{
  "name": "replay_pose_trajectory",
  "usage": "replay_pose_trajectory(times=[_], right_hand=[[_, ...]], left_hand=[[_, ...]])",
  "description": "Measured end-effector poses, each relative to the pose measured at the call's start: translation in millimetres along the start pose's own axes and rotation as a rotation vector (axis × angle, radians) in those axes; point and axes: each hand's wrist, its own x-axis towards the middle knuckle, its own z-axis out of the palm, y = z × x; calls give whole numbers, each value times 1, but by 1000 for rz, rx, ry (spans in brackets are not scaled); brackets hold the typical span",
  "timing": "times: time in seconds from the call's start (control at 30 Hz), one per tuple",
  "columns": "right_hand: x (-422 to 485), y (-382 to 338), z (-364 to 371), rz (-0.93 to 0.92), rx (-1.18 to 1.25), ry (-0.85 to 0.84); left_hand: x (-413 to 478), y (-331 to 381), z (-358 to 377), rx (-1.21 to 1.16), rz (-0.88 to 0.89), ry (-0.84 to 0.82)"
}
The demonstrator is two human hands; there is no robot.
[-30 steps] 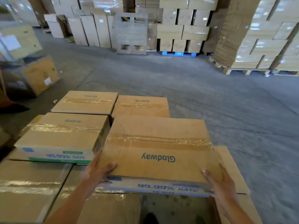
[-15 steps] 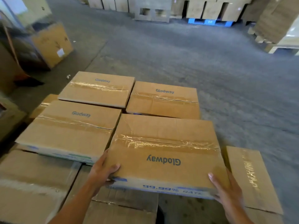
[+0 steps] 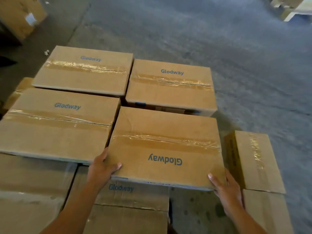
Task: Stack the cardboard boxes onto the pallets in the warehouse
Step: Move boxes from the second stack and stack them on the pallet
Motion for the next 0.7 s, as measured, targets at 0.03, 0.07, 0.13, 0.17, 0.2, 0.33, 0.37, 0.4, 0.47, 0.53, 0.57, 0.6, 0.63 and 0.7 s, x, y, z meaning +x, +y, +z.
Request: replay_pose_trajectory(times=[0.03,0.07,0.13,0.17,0.2,0.33,0.37,0.4,0.47,0.53,0.57,0.6,0.63,0.7], right_hand=[[-4,-7,1,-4,-35,-5],[-9,-16,3,-13,-64,-10],[-25,-44,8,-36,-109,-16],[-27,-52,10,-43,-125,-9],[-26,-58,12,-53,-144,0],[-19,-68,18,-71,-163,-2],[-18,-70,19,-73,-163,-12],[-16,-71,19,-79,-166,-18],[-13,-76,19,-78,-162,-22],[-9,-78,20,-58,-154,-15],[-8,-79,20,-50,-150,-15],[-7,-78,20,-46,-148,-15],[-7,-78,20,-45,-150,-16],[-7,-77,20,-45,-159,-19]], left_hand=[[0,0,6,107,11,58],[-1,2,12,188,18,124],[-5,4,23,191,10,259],[-7,7,28,153,-8,318],[-7,11,32,104,-39,368],[-6,21,37,6,-138,466],[-4,22,37,16,-117,462],[-2,22,37,33,-92,452],[2,25,36,62,-56,426],[6,29,35,81,-66,408],[7,30,34,91,-75,398],[7,30,33,99,-80,386],[8,30,33,104,-84,376],[9,29,30,100,-98,377]])
